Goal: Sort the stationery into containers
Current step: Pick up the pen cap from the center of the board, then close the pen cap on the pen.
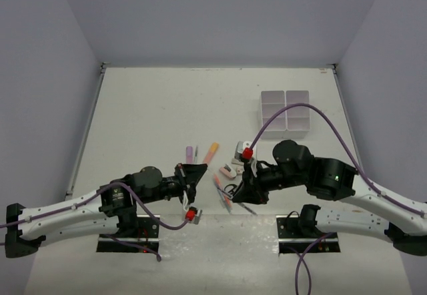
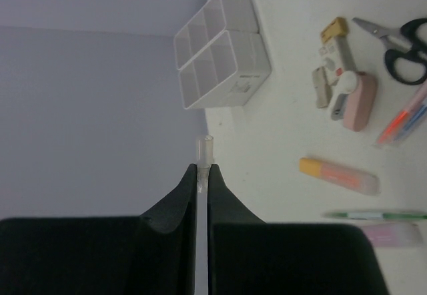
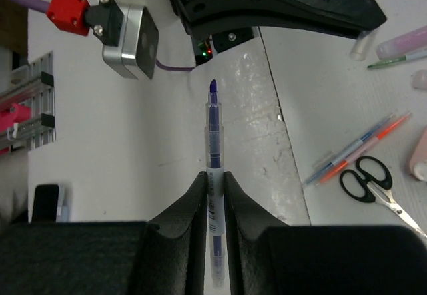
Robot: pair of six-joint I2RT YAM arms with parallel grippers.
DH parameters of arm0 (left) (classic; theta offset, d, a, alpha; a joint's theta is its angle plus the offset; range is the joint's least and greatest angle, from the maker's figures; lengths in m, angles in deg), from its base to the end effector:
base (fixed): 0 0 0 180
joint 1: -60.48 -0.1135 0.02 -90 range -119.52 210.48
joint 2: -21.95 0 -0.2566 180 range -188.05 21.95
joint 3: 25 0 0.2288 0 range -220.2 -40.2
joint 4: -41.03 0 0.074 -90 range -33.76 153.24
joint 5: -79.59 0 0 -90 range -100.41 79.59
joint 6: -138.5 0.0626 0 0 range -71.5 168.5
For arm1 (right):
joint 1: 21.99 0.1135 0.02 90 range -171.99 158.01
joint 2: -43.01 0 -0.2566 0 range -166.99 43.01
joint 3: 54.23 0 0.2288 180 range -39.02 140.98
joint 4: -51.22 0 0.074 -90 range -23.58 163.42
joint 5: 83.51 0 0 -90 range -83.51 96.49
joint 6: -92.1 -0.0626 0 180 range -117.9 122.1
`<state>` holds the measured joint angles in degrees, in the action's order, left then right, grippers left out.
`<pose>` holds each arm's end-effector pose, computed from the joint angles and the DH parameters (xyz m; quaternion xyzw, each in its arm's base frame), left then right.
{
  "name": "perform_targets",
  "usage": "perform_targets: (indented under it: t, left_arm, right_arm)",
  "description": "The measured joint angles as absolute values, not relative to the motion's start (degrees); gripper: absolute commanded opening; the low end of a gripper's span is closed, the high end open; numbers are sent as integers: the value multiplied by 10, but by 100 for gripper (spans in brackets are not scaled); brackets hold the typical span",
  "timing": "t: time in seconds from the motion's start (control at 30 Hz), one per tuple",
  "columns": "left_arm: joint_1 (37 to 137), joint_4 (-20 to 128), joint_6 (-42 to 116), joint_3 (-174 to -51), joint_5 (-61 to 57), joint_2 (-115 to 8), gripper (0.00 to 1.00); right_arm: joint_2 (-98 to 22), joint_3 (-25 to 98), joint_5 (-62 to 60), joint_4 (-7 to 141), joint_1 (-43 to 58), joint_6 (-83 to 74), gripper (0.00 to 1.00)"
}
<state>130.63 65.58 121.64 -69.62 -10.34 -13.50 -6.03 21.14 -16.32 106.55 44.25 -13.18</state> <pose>0.0572 -0.1586 0.2626 0.7550 0.2501 0.0153 0.6059 0.0471 0.1672 0.3449 -0.4540 0.7193 0.4539 0.2656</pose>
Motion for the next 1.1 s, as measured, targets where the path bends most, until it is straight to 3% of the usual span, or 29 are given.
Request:
perform_targets:
  t: [0.2, 0.5, 1.1]
  left_arm:
    - [1307, 577, 1337, -665, -136, -134, 0]
    - [1312, 573, 1472, -645, -139, -101, 0]
    - [1324, 592, 1532, -609, -116, -42, 0]
  right_arm:
    - [-73, 167, -176, 1002, 435, -195, 0]
    - [-87, 111, -203, 958, 369, -226, 0]
    - [-116, 98, -217, 907, 330, -235, 0]
